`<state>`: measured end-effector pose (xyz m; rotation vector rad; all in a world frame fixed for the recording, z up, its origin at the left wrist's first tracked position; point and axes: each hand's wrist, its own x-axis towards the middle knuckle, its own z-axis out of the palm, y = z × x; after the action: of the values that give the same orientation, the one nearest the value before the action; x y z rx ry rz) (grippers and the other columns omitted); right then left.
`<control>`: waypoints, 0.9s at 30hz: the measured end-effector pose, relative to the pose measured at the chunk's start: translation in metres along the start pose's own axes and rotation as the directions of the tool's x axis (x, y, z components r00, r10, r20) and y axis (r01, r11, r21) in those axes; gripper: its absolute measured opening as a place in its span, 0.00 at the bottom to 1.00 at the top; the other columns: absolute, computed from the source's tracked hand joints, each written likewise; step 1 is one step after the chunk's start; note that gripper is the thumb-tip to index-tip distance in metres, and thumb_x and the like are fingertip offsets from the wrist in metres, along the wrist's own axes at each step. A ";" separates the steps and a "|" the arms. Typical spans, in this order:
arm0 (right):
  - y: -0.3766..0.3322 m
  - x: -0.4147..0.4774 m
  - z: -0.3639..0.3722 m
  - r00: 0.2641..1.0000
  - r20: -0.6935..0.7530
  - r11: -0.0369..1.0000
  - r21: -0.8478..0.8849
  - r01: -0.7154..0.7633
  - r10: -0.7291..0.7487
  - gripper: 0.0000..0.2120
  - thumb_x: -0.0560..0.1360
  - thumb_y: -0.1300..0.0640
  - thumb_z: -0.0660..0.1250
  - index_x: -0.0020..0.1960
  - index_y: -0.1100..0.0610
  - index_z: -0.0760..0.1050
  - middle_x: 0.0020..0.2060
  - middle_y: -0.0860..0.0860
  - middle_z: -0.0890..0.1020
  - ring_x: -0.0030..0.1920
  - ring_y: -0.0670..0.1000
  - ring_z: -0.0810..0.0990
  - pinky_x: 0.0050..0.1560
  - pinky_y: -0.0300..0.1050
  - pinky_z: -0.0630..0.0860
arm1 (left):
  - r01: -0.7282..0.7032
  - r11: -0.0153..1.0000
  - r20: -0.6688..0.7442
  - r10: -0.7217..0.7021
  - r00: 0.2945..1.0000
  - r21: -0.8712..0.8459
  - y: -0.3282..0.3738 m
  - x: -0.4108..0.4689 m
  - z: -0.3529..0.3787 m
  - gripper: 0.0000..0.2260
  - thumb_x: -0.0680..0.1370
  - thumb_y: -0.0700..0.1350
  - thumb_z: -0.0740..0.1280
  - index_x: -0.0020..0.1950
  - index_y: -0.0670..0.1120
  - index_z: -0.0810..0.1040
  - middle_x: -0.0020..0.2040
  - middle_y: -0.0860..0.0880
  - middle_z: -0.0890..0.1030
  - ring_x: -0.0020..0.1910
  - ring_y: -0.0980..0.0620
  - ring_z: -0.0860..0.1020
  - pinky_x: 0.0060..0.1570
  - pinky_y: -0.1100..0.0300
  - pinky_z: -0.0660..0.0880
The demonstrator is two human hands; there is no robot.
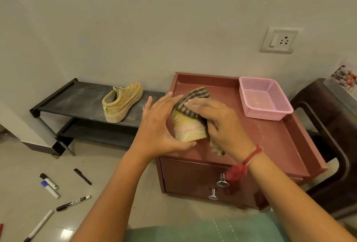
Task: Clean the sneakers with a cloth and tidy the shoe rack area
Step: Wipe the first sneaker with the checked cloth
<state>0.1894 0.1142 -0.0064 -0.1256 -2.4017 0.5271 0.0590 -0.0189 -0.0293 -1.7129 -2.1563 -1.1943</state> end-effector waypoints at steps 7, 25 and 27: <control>-0.010 0.000 0.003 1.000 0.029 1.000 -0.002 0.007 -0.007 0.26 0.66 0.63 0.52 0.58 0.58 0.78 0.58 0.51 0.80 0.60 0.47 0.75 0.64 0.37 0.67 | -0.042 0.997 0.018 0.041 0.999 0.061 -0.003 -0.006 -0.005 0.44 0.60 0.66 0.71 0.72 0.48 0.66 0.67 0.60 0.68 0.74 0.60 0.58 0.73 0.37 0.48; -0.003 -0.016 0.036 0.964 0.178 0.968 -0.120 0.218 -0.195 0.21 0.71 0.63 0.54 0.59 0.60 0.78 0.60 0.56 0.78 0.61 0.54 0.74 0.64 0.45 0.67 | 0.187 0.840 0.138 -0.294 0.946 0.510 -0.001 -0.018 -0.020 0.50 0.56 0.73 0.57 0.74 0.50 0.58 0.70 0.52 0.70 0.76 0.48 0.56 0.71 0.35 0.40; 0.011 -0.012 0.032 0.994 0.099 0.989 -0.139 0.053 -0.039 0.23 0.70 0.62 0.53 0.59 0.59 0.78 0.59 0.55 0.79 0.60 0.53 0.76 0.61 0.48 0.69 | 0.232 0.858 0.126 -0.322 0.938 0.458 -0.003 -0.020 -0.020 0.48 0.56 0.71 0.63 0.72 0.52 0.59 0.68 0.52 0.72 0.76 0.47 0.57 0.71 0.34 0.41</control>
<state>0.1781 0.1103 -0.0405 -0.1079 -2.5294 0.3479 0.0565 -0.0469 -0.0283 -1.4060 -2.6094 -0.5227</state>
